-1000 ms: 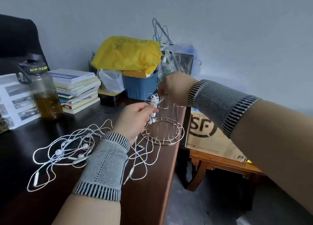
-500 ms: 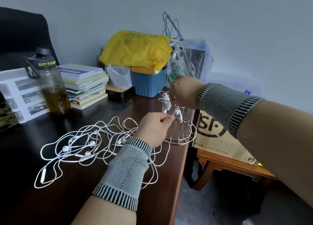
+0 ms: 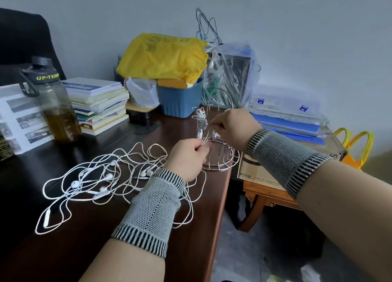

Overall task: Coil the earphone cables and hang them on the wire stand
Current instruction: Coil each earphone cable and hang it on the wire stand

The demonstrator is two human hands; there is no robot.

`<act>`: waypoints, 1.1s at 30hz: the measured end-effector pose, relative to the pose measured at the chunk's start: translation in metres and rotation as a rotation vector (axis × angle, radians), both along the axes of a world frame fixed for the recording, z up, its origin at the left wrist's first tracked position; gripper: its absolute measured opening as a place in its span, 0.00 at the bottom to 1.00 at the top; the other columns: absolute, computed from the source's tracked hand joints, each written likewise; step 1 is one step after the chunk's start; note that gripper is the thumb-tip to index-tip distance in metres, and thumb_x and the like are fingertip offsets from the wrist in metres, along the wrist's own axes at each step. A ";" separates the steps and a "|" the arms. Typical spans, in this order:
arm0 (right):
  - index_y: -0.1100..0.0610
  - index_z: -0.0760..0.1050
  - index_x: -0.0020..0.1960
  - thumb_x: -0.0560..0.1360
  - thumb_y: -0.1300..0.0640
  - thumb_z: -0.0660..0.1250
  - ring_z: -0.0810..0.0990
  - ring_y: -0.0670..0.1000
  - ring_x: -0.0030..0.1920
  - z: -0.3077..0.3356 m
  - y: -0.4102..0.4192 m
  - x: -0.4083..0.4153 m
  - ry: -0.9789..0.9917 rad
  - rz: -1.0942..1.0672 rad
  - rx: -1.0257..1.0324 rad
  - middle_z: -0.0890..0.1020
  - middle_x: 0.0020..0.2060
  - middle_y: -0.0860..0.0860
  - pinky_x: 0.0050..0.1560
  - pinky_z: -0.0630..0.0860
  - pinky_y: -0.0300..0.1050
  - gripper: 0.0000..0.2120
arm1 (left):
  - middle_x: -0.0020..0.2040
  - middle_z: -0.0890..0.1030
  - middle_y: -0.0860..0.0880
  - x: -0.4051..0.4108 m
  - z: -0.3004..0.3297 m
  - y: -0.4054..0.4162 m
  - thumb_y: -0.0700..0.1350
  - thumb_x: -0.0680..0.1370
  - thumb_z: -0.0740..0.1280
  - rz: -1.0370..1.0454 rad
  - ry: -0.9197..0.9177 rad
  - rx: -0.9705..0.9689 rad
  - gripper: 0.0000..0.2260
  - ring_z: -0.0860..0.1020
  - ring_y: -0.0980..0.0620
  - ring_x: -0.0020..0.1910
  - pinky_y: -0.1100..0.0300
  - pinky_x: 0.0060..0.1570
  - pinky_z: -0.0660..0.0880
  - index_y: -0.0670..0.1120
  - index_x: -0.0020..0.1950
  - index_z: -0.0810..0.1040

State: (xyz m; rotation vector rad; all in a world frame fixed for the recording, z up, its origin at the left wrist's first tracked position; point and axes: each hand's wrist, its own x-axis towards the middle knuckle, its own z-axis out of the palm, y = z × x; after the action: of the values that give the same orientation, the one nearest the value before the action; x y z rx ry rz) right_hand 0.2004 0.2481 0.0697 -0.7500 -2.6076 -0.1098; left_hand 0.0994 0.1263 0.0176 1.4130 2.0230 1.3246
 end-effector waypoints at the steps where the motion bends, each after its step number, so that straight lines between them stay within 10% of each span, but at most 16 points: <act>1: 0.57 0.83 0.52 0.78 0.59 0.61 0.82 0.56 0.47 0.000 0.006 -0.002 -0.003 -0.030 -0.001 0.85 0.47 0.54 0.52 0.77 0.50 0.12 | 0.20 0.70 0.56 -0.001 -0.002 0.001 0.49 0.81 0.63 0.002 -0.016 -0.002 0.17 0.66 0.59 0.19 0.63 0.28 0.61 0.47 0.33 0.75; 10: 0.52 0.74 0.65 0.79 0.61 0.59 0.81 0.48 0.36 -0.023 0.007 0.013 0.412 -0.192 -0.410 0.84 0.47 0.52 0.39 0.78 0.42 0.16 | 0.24 0.72 0.55 -0.001 -0.011 0.005 0.48 0.81 0.63 -0.003 -0.022 -0.052 0.15 0.65 0.59 0.20 0.63 0.27 0.62 0.50 0.34 0.74; 19: 0.61 0.81 0.44 0.77 0.53 0.64 0.76 0.49 0.31 -0.066 -0.051 0.032 0.888 -0.128 -1.356 0.81 0.35 0.53 0.32 0.71 0.41 0.12 | 0.26 0.74 0.51 0.008 -0.017 0.002 0.46 0.80 0.62 -0.042 -0.071 -0.128 0.16 0.69 0.50 0.24 0.59 0.30 0.66 0.46 0.32 0.72; 33: 0.56 0.80 0.31 0.74 0.57 0.68 0.74 0.48 0.31 -0.065 -0.062 0.009 0.955 -0.240 -1.415 0.79 0.28 0.48 0.31 0.68 0.40 0.13 | 0.21 0.68 0.55 0.009 -0.010 -0.039 0.42 0.80 0.60 -0.159 0.014 -0.238 0.14 0.63 0.56 0.21 0.61 0.24 0.59 0.45 0.36 0.77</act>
State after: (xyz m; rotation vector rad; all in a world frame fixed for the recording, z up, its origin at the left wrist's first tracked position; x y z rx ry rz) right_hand 0.2097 0.1862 0.0047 -1.0910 -1.3357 1.6764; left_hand 0.1081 0.0870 0.0074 1.4418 1.9554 0.9759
